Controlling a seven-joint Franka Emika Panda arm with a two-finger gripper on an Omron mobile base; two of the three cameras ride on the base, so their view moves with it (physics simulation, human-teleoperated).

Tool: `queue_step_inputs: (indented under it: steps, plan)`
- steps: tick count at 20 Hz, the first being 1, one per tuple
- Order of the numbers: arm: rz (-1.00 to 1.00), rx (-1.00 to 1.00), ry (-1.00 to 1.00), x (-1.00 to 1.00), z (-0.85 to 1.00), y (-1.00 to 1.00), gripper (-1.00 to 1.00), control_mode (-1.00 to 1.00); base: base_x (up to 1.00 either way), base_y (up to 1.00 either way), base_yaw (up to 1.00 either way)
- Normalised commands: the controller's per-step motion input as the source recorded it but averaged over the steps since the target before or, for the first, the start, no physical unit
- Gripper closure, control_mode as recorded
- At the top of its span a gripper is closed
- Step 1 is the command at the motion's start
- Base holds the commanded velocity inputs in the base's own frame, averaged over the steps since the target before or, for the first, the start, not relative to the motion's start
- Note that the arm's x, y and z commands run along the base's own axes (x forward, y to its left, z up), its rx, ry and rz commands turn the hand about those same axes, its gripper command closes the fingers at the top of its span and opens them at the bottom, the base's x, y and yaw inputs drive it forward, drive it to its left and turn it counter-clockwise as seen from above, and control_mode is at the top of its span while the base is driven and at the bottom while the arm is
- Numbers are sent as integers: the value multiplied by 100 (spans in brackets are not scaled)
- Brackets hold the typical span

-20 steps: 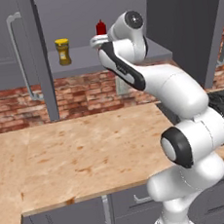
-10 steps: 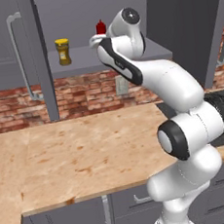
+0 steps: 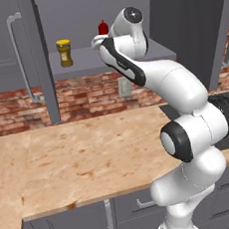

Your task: Collect the turmeric, ketchup, and shaker from the cabinet and place them next to the stove.

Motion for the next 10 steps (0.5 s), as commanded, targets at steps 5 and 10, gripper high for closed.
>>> queue_step_inputs:
  steps: [5, 10]
  plan:
    - [0, 0, 0, 0, 0, 0, 100, -100, 0, 0, 0]
    - [0, 0, 0, 0, -2, 0, 100, -100, 0, 0, 0]
